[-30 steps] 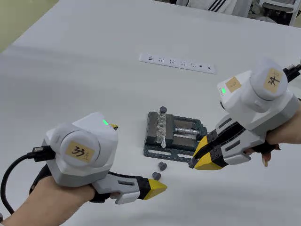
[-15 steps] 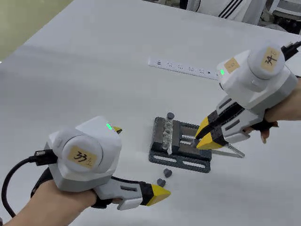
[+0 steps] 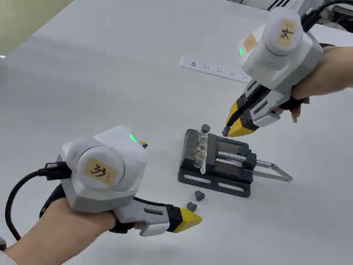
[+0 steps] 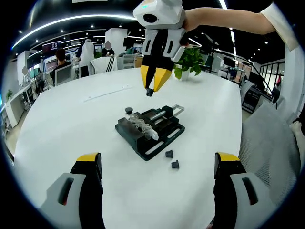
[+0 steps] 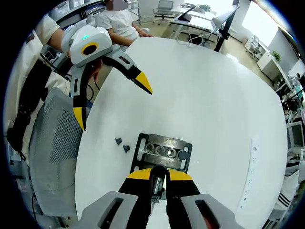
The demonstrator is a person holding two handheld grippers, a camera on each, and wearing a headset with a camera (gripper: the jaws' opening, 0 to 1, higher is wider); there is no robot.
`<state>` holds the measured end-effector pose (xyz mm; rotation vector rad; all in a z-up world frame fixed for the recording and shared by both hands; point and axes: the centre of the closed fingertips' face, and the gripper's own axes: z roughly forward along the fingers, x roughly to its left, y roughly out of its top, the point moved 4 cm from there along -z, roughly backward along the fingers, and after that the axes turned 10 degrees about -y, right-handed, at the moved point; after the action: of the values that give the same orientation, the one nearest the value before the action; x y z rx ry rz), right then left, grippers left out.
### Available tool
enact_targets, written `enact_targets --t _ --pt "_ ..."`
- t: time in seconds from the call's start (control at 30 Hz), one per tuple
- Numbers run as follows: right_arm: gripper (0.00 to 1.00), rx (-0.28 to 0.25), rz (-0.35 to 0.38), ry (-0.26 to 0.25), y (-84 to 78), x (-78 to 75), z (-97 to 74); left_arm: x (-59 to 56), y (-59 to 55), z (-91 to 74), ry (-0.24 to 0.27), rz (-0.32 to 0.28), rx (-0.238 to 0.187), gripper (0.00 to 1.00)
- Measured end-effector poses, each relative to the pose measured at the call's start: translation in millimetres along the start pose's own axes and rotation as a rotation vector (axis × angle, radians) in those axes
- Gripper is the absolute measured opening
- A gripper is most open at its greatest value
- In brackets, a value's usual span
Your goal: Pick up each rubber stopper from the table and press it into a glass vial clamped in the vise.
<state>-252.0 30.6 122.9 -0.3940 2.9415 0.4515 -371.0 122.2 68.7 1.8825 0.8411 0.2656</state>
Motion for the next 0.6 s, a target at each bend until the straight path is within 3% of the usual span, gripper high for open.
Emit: enact_targets --t 0.17,0.4,0.6 --pt "0.05 0.027 -0.075 0.02 5.2 -9.3 10.9 4.0 0.9 0.3 0.003 -0.008 -0.005 0.98" --pt "0.05 0.065 -0.208 0.055 6.1 -6.1 27.0 6.8 3.5 4.0 0.006 -0.018 -0.008 0.97" --pt "0.05 0.06 -0.243 0.068 9.6 -7.2 37.8 5.6 2.7 5.4 0.004 -0.027 -0.007 0.96"
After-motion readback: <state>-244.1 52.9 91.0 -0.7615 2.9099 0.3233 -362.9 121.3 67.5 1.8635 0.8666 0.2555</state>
